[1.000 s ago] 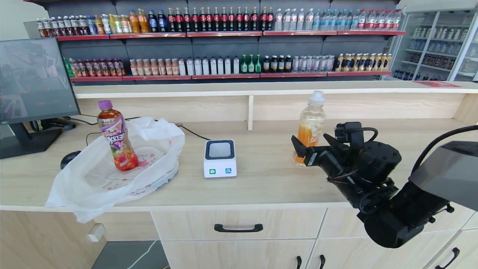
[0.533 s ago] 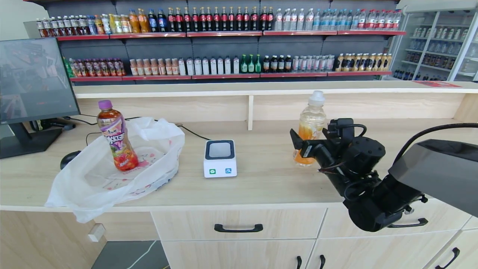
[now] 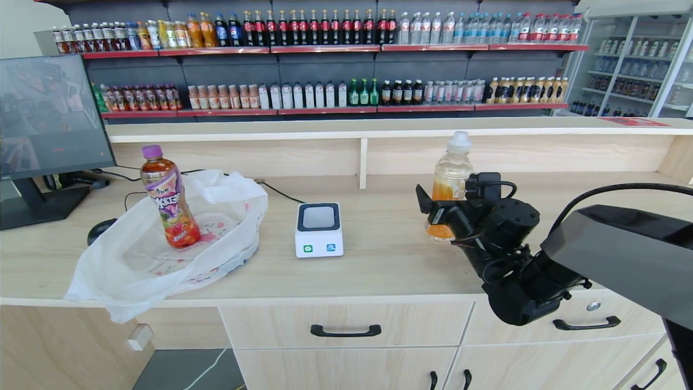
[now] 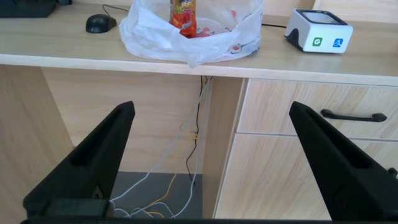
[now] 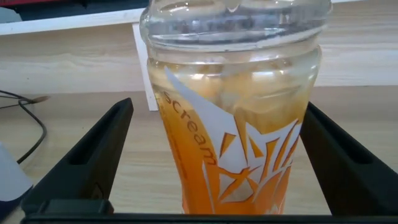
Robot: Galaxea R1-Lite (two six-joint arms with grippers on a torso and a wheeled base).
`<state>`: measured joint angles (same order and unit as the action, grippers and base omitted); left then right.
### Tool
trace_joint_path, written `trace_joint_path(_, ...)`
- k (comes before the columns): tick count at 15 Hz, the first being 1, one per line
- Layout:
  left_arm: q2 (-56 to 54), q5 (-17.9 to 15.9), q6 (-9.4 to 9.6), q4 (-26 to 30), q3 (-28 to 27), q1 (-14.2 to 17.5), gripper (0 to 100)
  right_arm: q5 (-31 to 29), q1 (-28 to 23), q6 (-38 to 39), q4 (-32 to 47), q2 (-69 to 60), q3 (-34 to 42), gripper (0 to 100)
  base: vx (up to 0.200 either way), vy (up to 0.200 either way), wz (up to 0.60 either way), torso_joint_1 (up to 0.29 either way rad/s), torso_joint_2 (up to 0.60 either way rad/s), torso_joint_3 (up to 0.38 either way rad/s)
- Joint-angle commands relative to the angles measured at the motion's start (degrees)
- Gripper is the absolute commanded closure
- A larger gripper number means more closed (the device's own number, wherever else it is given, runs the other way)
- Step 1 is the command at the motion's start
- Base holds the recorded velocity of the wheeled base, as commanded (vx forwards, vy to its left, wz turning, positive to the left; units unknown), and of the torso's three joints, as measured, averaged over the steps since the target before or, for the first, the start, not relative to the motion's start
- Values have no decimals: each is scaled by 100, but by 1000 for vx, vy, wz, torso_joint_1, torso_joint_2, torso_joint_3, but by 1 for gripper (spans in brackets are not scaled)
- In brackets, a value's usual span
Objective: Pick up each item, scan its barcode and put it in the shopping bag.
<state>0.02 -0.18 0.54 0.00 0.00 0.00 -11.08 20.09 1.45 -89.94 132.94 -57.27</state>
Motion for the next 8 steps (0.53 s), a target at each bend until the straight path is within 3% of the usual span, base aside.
trace_joint_path(1, -2, 1, -1, 0, 0, 0, 0, 1, 4, 4, -6, 83, -38, 0, 0, 0, 0, 0, 0, 0)
trace_joint_path(8, -2, 1, -1, -9, 0, 0, 0, 1, 4, 22, -6, 153, -223, 0, 0, 0, 0, 0, 0, 0)
